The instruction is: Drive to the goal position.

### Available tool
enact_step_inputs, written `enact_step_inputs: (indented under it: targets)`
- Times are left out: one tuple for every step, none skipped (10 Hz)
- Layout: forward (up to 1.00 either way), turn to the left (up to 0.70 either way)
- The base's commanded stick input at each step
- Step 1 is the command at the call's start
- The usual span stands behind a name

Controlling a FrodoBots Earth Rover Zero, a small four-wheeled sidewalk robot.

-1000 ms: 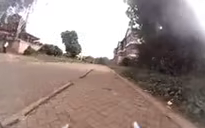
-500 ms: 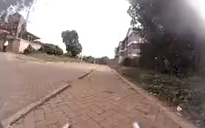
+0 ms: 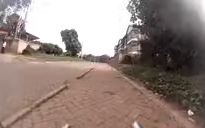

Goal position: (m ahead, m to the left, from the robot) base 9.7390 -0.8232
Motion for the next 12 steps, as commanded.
enact_step_inputs:
  targets:
    - [0.5,0.0]
    - [0.5,0.0]
    - [0.5,0.0]
    - [0.5,0.0]
    - [0.5,0.0]
    - [0.5,0.0]
    - [0.5,0.0]
    - [0.5,0.0]
    - [0.5,0.0]
    - [0.5,0.0]
    - [0.5,0.0]
    - [0.5,0.0]
